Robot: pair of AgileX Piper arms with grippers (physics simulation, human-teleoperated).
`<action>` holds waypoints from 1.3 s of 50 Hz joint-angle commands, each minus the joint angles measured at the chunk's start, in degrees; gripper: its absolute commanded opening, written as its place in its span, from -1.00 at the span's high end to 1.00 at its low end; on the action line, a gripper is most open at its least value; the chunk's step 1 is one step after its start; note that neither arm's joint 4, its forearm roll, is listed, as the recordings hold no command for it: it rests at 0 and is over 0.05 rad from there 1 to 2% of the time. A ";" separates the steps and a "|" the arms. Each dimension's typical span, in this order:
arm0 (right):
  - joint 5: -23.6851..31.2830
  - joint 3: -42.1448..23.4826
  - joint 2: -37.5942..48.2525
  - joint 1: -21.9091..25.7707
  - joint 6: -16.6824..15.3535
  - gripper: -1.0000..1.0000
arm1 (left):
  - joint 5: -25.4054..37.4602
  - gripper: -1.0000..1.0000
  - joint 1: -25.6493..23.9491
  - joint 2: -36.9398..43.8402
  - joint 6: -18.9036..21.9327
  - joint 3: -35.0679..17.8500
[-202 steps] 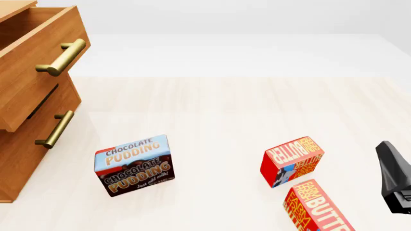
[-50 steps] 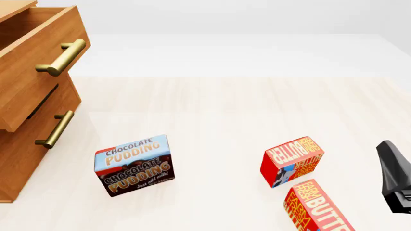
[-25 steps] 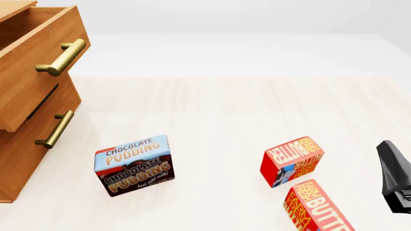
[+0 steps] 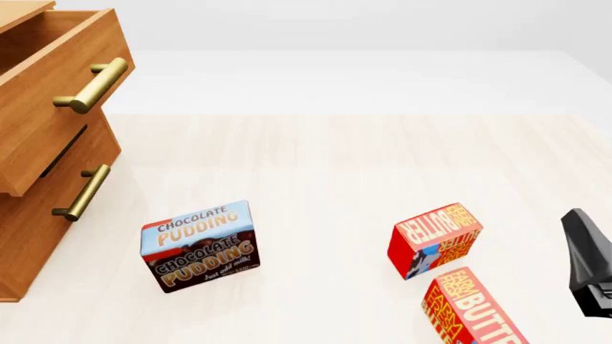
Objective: Put the bowl in the top drawer of the cabinet.
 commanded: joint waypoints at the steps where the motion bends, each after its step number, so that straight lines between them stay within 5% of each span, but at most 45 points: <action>1: -0.08 0.00 0.00 -0.03 0.04 -1.00 | 2.34 -1.00 -0.67 -0.31 1.32 -2.77; 10: -0.34 0.00 0.00 0.06 0.14 -1.00 | 2.99 -1.00 -3.13 -3.03 1.15 -1.34; 14: -0.39 0.00 0.00 0.17 0.05 -1.00 | 2.47 -1.00 -5.57 -5.67 1.00 3.44; 35: -0.43 0.00 0.00 0.41 0.02 -1.00 | 2.81 -1.00 -11.83 -9.01 -0.19 4.29; 65: -0.40 0.00 0.00 0.29 0.05 -1.00 | -1.36 -1.00 -25.40 -15.21 -4.10 14.12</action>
